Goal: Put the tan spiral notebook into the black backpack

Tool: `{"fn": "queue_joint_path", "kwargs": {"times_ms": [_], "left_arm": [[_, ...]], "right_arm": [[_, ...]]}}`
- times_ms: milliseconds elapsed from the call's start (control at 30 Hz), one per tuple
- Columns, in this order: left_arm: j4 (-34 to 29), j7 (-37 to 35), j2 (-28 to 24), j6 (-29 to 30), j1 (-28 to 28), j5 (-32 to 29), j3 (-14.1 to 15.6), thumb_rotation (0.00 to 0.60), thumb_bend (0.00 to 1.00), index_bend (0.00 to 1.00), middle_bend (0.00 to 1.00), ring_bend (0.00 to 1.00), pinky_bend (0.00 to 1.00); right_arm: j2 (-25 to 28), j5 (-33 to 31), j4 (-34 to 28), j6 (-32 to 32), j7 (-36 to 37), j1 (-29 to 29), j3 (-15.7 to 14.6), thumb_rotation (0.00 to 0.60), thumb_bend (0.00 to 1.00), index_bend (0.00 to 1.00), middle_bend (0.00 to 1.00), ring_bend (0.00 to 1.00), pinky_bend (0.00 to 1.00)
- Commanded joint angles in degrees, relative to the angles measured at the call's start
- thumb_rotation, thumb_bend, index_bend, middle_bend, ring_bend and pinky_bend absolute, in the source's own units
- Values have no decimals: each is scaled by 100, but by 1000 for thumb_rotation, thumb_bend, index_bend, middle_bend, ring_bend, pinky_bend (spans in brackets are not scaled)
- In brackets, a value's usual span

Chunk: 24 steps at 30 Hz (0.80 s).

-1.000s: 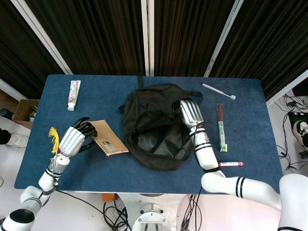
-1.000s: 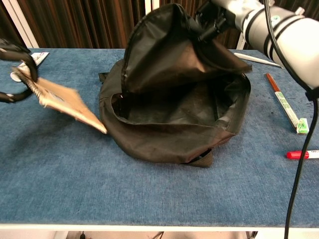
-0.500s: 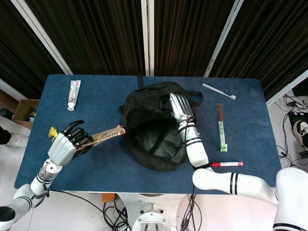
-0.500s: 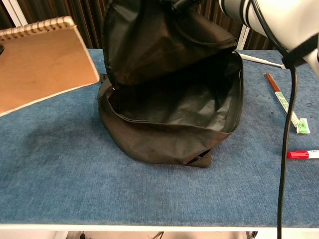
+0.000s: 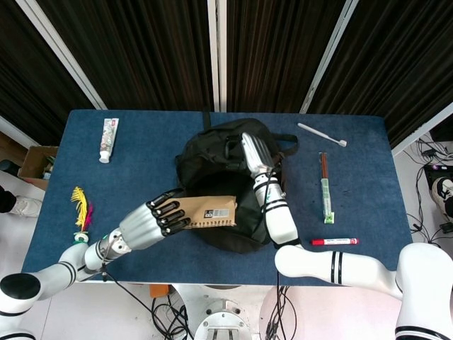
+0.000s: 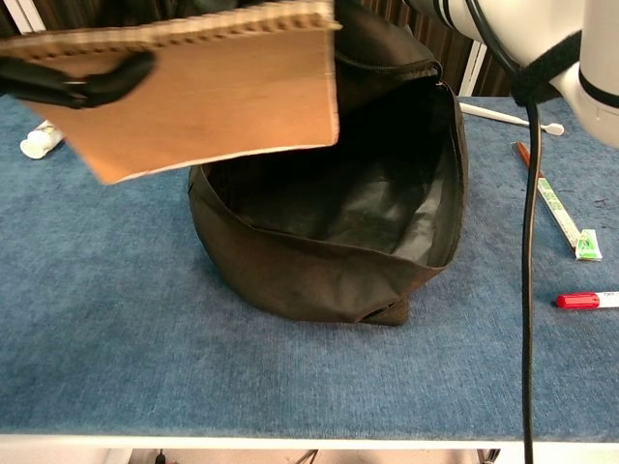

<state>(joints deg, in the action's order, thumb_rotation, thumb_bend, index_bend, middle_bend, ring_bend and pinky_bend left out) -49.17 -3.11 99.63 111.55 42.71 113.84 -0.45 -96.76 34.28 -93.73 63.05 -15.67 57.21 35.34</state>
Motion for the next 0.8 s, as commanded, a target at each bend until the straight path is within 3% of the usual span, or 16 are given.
{"fn": "queue_joint_path", "kwargs": {"times_ms": [33, 367, 800], "left_arm": [[36, 154, 210, -307, 255, 37, -136, 600, 460, 759, 735, 607, 353], [961, -62, 949, -798, 526, -282, -278, 600, 465, 757, 735, 607, 359], [2321, -69, 1865, -1447, 725, -560, -98, 600, 465, 757, 735, 607, 365]], "right_arm": [[44, -40, -53, -113, 227, -1, 92, 600, 551, 760, 607, 425, 315], [248, 12, -161, -223, 550, -81, 30, 600, 568, 760, 606, 425, 315], [414, -58, -368, -405, 871, -94, -64, 600, 566, 760, 606, 425, 315]]}}
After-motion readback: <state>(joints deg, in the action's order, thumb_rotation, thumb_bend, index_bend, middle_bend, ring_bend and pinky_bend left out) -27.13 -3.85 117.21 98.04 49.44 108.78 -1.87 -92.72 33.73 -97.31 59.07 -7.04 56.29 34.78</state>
